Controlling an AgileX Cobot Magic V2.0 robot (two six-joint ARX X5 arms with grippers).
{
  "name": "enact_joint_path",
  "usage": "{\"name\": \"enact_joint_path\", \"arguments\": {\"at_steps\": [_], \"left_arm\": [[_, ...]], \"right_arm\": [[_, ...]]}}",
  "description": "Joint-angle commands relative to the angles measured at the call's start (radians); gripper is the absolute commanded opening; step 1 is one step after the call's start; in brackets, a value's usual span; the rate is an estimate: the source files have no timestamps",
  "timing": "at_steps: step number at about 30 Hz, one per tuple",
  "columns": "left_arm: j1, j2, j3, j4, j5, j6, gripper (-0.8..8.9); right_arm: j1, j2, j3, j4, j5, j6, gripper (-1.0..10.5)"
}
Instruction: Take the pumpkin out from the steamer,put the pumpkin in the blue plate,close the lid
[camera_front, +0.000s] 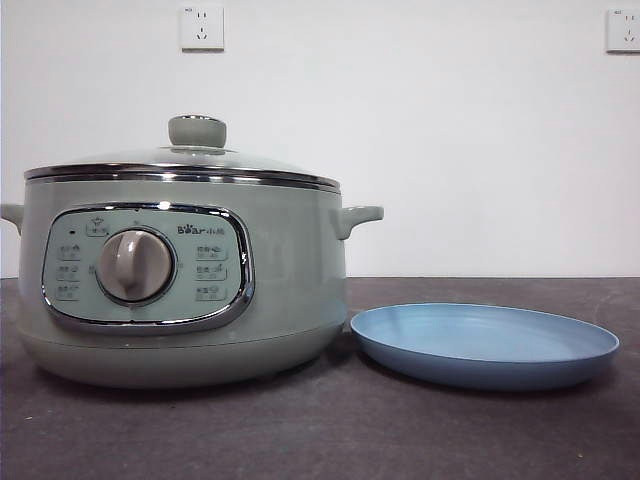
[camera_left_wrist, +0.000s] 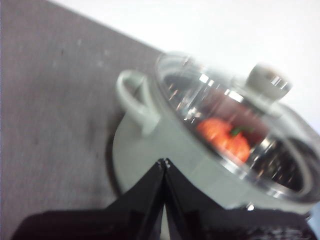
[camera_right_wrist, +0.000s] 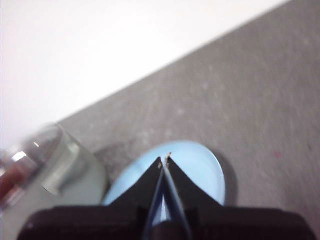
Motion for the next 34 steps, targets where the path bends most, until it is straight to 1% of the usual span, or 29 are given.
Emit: {"name": "enact_joint_path", "arguments": {"at_steps": [1,3,5,9,15,19,21,23,25,27,28,29,30,31,32,34], "left_arm": [[0.003,0.048,0.053,0.003,-0.002,0.000,-0.08],[0.003,0.106,0.103,0.004,0.001,0.007,-0.08],[0.003,0.163,0.147,0.006,0.002,0.017,-0.08],[0.003,0.299,0.264,0.000,0.015,0.095,-0.08],[0.003,0.472,0.438,-0.018,0.093,0.222,-0.08],[0.003,0.566,0.530,-0.031,0.173,0.268,-0.08],[0.002,0.611,0.570,-0.049,0.214,0.275,-0.03],[0.002,0.641,0.595,-0.064,0.248,0.276,-0.03],[0.002,0.667,0.612,-0.079,0.286,0.277,-0.01],[0.000,0.678,0.615,-0.084,0.313,0.277,0.06],[0.000,0.682,0.615,-0.084,0.319,0.277,0.35],[0.000,0.684,0.615,-0.085,0.318,0.276,1.19],[0.000,0.685,0.615,-0.085,0.316,0.276,2.36],[0.000,0.686,0.615,-0.085,0.315,0.275,3.33],[0.000,0.686,0.615,-0.085,0.315,0.268,4.02],[0.000,0.686,0.615,-0.085,0.315,0.264,4.09]], "right_arm": [[-0.003,0.040,0.059,0.008,0.002,0.005,-0.1],[-0.003,0.086,0.108,0.008,0.002,0.002,-0.1],[-0.003,0.131,0.154,0.008,0.002,-0.020,-0.1],[-0.003,0.248,0.270,-0.004,-0.001,-0.090,-0.1],[-0.003,0.423,0.449,-0.077,-0.008,-0.177,-0.1],[-0.003,0.535,0.568,-0.137,-0.098,-0.255,-0.1],[-0.003,0.591,0.627,-0.177,-0.156,-0.310,0.0],[-0.003,0.636,0.674,-0.216,-0.203,-0.348,0.1],[-0.003,0.679,0.718,-0.256,-0.237,-0.362,0.9],[-0.003,0.710,0.744,-0.277,-0.237,-0.365,2.4],[-0.003,0.719,0.750,-0.279,-0.237,-0.365,3.0],[-0.003,0.728,0.751,-0.278,-0.237,-0.365,3.6],[-0.003,0.735,0.751,-0.279,-0.236,-0.365,4.0],[-0.003,0.740,0.751,-0.280,-0.236,-0.365,4.3],[-0.003,0.745,0.751,-0.281,-0.236,-0.365,4.4],[-0.003,0.751,0.751,-0.282,-0.236,-0.365,4.4]]}}
